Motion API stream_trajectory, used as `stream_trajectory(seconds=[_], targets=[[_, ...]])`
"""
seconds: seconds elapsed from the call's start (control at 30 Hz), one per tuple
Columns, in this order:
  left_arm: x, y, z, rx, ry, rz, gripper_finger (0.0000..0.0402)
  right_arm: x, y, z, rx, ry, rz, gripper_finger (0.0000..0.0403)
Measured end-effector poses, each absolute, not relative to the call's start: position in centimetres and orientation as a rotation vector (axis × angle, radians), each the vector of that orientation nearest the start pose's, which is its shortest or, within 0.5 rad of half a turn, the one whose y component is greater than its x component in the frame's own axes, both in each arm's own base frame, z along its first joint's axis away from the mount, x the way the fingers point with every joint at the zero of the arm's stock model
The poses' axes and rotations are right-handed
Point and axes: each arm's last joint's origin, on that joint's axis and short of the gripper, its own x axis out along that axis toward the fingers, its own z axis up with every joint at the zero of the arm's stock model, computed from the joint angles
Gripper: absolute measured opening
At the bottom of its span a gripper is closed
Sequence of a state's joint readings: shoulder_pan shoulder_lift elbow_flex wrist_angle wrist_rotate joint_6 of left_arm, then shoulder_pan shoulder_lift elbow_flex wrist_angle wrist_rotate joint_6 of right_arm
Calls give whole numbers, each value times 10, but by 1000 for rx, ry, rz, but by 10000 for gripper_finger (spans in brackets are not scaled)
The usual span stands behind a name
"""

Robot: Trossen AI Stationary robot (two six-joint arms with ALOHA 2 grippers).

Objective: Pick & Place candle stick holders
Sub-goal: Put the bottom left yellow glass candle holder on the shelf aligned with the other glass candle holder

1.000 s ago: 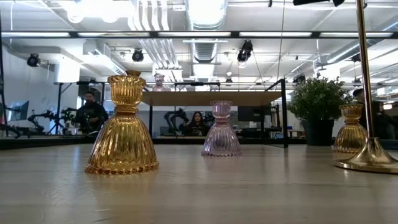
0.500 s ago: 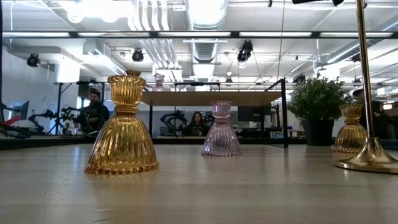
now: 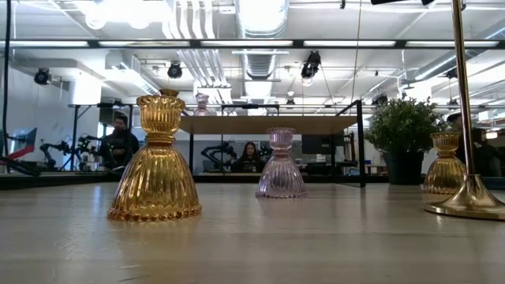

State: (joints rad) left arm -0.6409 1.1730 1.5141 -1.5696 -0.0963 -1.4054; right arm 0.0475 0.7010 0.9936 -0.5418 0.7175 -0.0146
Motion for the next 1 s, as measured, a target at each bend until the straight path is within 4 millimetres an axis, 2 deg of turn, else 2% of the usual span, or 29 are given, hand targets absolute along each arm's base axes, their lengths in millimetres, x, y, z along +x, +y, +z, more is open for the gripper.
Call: stream_trajectory(seconds=[0.13, 0.2, 0.47, 0.63, 0.83, 1.0], targets=[[128, -115, 360, -860, 1469, 476, 71, 123, -12, 380, -162, 260, -592, 8], [130, -129, 345, -870, 1509, 460, 71, 123, -11, 380, -189, 268, -572, 8], [132, -177, 296, -908, 1511, 488, 71, 123, -11, 380, -225, 276, -551, 8], [128, -202, 274, -832, 1541, 508, 71, 123, -11, 380, -251, 285, -548, 8], [121, -224, 251, -690, 1494, 545, 71, 123, -11, 380, -259, 286, -547, 8], [123, -234, 232, -592, 1420, 584, 71, 124, -11, 380, -259, 288, -547, 8]])
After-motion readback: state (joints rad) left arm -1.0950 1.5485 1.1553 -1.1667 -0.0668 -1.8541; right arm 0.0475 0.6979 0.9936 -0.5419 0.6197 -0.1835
